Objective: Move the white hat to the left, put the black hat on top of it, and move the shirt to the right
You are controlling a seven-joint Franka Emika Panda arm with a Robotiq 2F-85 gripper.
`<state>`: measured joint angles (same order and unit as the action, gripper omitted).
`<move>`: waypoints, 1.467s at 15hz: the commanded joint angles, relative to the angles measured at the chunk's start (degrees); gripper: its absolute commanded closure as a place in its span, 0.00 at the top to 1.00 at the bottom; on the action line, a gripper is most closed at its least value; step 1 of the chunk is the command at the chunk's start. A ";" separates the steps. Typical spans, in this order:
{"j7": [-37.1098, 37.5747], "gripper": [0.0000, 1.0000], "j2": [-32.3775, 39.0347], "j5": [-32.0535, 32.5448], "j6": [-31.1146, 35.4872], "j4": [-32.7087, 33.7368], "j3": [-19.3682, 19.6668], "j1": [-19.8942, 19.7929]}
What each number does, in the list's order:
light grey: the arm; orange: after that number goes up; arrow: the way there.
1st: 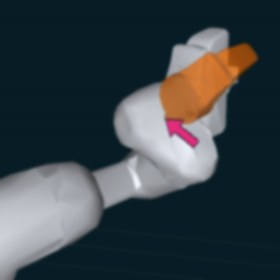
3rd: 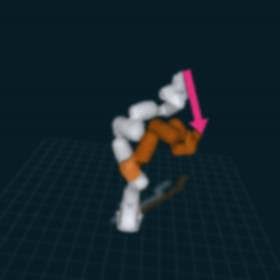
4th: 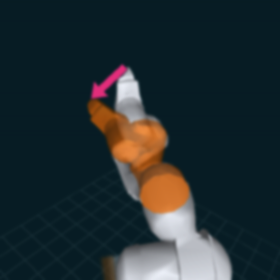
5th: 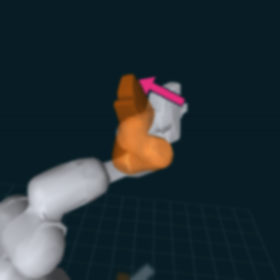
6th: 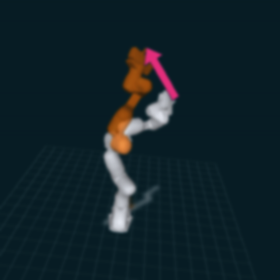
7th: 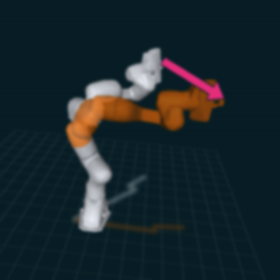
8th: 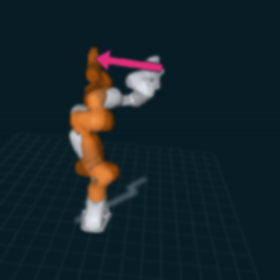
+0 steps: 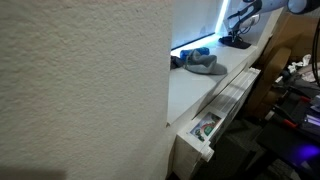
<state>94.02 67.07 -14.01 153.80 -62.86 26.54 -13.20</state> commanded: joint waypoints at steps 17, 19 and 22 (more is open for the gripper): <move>-12.16 0.03 -0.20 -1.47 -6.09 6.30 -13.70 -12.06; -16.63 0.00 0.69 -2.08 -8.10 8.40 -16.47 -13.92; -17.03 0.01 -5.69 1.09 -11.47 6.52 -15.16 -8.48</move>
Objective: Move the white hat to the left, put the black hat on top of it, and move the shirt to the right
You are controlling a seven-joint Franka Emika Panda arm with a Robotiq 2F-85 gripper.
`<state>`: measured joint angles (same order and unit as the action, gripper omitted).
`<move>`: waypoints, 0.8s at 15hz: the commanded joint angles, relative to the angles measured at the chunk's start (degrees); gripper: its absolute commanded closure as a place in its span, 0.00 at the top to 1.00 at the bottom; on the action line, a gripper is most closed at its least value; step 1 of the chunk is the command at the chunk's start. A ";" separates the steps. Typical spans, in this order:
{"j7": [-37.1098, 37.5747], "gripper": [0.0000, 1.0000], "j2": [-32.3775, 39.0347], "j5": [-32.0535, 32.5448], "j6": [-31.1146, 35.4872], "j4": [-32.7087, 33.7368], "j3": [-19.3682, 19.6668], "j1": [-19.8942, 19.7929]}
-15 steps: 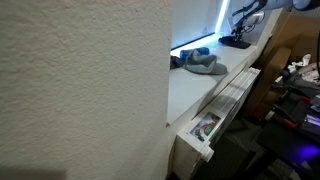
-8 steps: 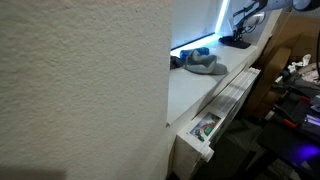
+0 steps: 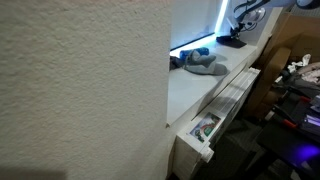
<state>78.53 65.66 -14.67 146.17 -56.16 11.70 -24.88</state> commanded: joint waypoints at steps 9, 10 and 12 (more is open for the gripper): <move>-5.88 0.01 -15.13 16.36 -6.20 2.44 2.76 19.30; -10.42 0.01 -20.72 16.18 -3.51 -4.03 1.13 19.03; -17.05 0.01 -25.90 15.26 -2.68 -8.41 -1.16 20.11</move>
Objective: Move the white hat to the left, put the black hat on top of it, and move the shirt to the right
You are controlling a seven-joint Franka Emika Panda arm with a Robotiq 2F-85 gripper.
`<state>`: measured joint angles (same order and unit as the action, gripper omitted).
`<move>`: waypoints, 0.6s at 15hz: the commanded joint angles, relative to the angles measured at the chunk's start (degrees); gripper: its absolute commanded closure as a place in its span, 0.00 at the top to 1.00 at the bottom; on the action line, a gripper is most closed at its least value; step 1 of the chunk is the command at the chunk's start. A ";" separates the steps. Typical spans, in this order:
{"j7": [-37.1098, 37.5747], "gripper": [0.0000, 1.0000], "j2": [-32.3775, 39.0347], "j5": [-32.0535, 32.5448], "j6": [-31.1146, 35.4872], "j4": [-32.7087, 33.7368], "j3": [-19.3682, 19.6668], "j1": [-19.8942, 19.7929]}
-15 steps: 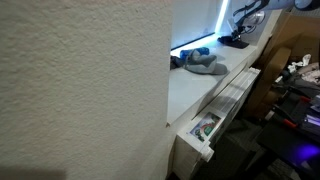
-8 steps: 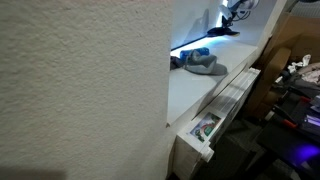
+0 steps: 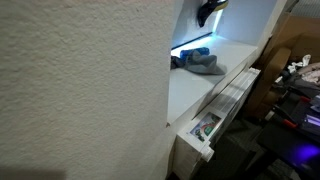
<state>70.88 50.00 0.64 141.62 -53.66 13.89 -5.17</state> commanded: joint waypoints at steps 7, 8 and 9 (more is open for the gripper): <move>-26.81 0.01 -25.56 -1.97 -2.09 -26.96 -12.28 1.24; -27.27 0.01 -26.28 -0.48 -2.03 -29.79 -12.63 2.23; -26.60 0.01 -26.43 2.66 -0.62 -32.88 -11.89 3.81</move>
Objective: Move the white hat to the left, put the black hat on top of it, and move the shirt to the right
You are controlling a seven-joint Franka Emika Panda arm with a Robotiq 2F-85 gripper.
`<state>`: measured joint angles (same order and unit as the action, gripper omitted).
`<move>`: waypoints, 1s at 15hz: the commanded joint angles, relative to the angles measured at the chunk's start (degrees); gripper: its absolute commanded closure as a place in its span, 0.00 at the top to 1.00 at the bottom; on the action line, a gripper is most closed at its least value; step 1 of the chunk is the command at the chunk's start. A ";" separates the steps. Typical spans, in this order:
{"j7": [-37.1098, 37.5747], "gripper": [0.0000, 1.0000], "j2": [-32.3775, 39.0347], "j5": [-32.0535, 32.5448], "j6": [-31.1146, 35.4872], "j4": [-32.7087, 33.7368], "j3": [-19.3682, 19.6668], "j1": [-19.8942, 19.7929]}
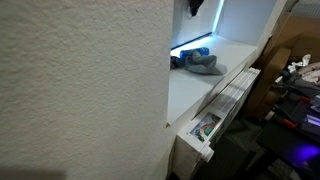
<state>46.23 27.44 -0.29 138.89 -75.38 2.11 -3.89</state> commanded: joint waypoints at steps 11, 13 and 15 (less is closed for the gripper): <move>15.43 0.01 -3.34 37.17 27.87 -37.68 12.66 25.84; 25.16 0.01 -2.28 48.24 35.96 -38.91 19.50 31.94; 34.72 0.01 -0.79 58.93 42.42 -37.78 29.08 39.78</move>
<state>71.27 26.12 47.57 173.28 -112.56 20.06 26.89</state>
